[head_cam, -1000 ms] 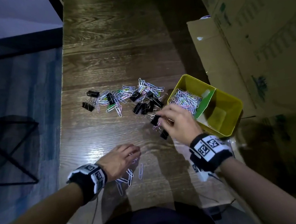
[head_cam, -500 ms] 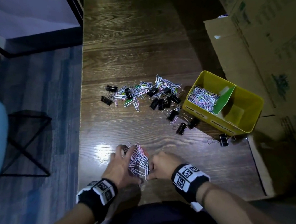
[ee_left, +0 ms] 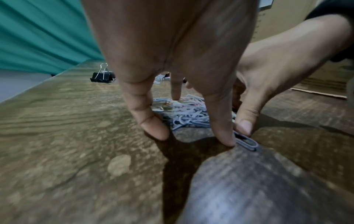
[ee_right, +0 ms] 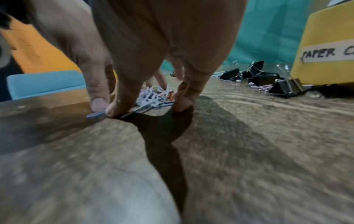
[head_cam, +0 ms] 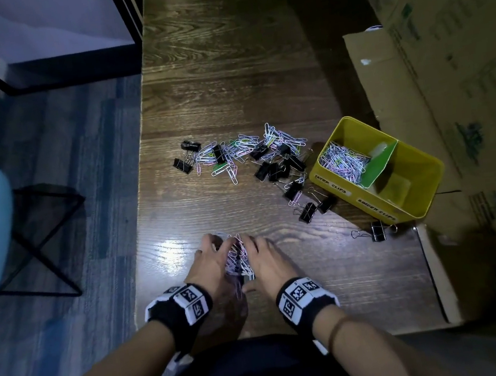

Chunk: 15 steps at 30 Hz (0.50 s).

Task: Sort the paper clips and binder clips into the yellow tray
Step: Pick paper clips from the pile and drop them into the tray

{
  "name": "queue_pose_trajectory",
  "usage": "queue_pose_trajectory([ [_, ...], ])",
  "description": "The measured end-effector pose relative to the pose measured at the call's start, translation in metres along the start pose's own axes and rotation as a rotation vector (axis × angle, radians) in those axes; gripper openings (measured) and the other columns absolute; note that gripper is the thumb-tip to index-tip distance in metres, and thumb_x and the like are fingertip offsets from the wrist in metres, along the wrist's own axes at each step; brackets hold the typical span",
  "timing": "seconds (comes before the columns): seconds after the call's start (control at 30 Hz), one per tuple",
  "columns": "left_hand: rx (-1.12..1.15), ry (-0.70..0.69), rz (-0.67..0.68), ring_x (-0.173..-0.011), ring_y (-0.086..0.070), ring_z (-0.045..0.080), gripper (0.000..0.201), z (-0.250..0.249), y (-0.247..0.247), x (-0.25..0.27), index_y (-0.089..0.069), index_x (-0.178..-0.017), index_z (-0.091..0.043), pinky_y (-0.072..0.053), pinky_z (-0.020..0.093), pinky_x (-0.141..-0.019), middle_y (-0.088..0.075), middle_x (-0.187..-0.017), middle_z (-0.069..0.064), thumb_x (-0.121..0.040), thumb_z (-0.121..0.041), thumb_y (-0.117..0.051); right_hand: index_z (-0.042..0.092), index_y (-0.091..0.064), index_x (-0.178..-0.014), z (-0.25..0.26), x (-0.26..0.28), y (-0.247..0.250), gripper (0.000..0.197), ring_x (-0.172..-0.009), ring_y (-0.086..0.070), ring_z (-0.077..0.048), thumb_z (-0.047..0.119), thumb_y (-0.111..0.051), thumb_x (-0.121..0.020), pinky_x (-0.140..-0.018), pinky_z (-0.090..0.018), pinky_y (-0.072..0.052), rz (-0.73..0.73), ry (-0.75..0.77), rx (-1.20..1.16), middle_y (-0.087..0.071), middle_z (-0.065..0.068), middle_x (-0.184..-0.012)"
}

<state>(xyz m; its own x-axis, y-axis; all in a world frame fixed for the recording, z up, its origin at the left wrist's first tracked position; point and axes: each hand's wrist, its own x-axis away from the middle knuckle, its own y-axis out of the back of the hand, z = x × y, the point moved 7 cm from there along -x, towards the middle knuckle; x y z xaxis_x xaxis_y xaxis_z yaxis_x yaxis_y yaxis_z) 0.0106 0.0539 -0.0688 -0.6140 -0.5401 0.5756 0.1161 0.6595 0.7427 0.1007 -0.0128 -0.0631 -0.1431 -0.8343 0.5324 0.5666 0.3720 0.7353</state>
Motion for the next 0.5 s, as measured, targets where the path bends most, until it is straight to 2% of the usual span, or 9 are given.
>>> queue_pose_trajectory([
  [0.1, 0.013, -0.052, -0.032, -0.096, -0.057, 0.027, 0.076, -0.008, 0.013, -0.005, -0.041, -0.132, -0.022, -0.048, 0.027, -0.082, -0.035, -0.123, 0.010, -0.066, -0.016, -0.078, 0.007, -0.031, -0.143, 0.003, -0.003, 0.007, 0.081, -0.126, -0.043, -0.032, 0.029, -0.074, -0.078, -0.100, -0.038, -0.040, 0.011, 0.031, 0.036, -0.042, -0.017, -0.137],
  [0.17, 0.017, -0.082, -0.064, -0.099, -0.058, 0.026, 0.056, -0.012, 0.019, -0.005, -0.053, -0.125, -0.018, -0.042, 0.023, -0.085, -0.044, -0.121, 0.009, -0.073, -0.010, -0.070, 0.005, -0.044, -0.134, 0.005, -0.004, 0.011, 0.061, -0.117, -0.052, -0.033, 0.026, -0.070, -0.083, -0.090, -0.037, -0.045, -0.002, 0.038, 0.047, -0.049, -0.016, -0.130],
  [0.23, 0.026, -0.115, -0.090, -0.100, -0.059, 0.028, 0.038, -0.013, 0.023, -0.004, -0.063, -0.116, -0.015, -0.042, 0.025, -0.087, -0.054, -0.117, 0.008, -0.078, -0.011, -0.065, 0.003, -0.054, -0.123, 0.007, -0.003, 0.013, 0.041, -0.107, -0.058, -0.033, 0.023, -0.064, -0.088, -0.081, -0.035, -0.047, -0.022, 0.051, 0.086, -0.055, -0.016, -0.122],
  [0.3, 0.009, -0.167, -0.114, -0.096, -0.062, 0.029, 0.026, -0.013, 0.025, -0.004, -0.067, -0.108, -0.013, -0.045, 0.027, -0.084, -0.062, -0.108, 0.009, -0.083, -0.016, -0.062, 0.003, -0.059, -0.115, 0.007, -0.003, 0.012, 0.027, -0.097, -0.063, -0.032, 0.015, -0.059, -0.092, -0.076, -0.034, -0.049, -0.030, 0.060, 0.124, -0.061, -0.017, -0.112],
  [0.37, -0.043, -0.218, -0.114, -0.090, -0.063, 0.024, 0.018, -0.011, 0.024, -0.005, -0.066, -0.101, -0.015, -0.046, 0.026, -0.079, -0.067, -0.098, 0.005, -0.089, -0.022, -0.057, 0.003, -0.062, -0.110, 0.002, -0.006, 0.010, 0.019, -0.089, -0.066, -0.031, 0.006, -0.056, -0.092, -0.074, -0.034, -0.051, -0.019, 0.029, 0.110, -0.065, -0.017, -0.102],
  [0.43, -0.092, -0.244, -0.085, -0.084, -0.063, 0.021, 0.015, -0.008, 0.024, -0.006, -0.064, -0.098, -0.016, -0.045, 0.025, -0.075, -0.069, -0.092, 0.002, -0.092, -0.024, -0.052, 0.002, -0.064, -0.106, -0.005, -0.010, 0.008, 0.018, -0.089, -0.064, -0.034, 0.008, -0.053, -0.093, -0.076, -0.037, -0.053, 0.004, -0.025, 0.018, -0.066, -0.018, -0.098],
  [0.47, -0.105, -0.253, -0.082, -0.081, -0.063, 0.021, 0.015, -0.006, 0.025, -0.007, -0.064, -0.096, -0.016, -0.045, 0.025, -0.072, -0.069, -0.089, 0.002, -0.093, -0.023, -0.052, 0.002, -0.065, -0.105, -0.010, -0.013, 0.008, 0.020, -0.088, -0.064, -0.033, 0.011, -0.053, -0.093, -0.075, -0.033, -0.053, 0.019, -0.060, -0.041, -0.066, -0.017, -0.096],
  [0.5, -0.101, -0.257, -0.087, -0.079, -0.064, 0.022, 0.014, -0.003, 0.027, -0.008, -0.064, -0.094, -0.015, -0.044, 0.025, -0.070, -0.069, -0.086, 0.003, -0.092, -0.023, -0.052, 0.002, -0.065, -0.107, -0.014, -0.013, 0.010, 0.021, -0.084, -0.064, -0.030, 0.012, -0.054, -0.093, -0.070, -0.026, -0.052, 0.043, -0.104, -0.108, -0.066, -0.015, -0.091],
])
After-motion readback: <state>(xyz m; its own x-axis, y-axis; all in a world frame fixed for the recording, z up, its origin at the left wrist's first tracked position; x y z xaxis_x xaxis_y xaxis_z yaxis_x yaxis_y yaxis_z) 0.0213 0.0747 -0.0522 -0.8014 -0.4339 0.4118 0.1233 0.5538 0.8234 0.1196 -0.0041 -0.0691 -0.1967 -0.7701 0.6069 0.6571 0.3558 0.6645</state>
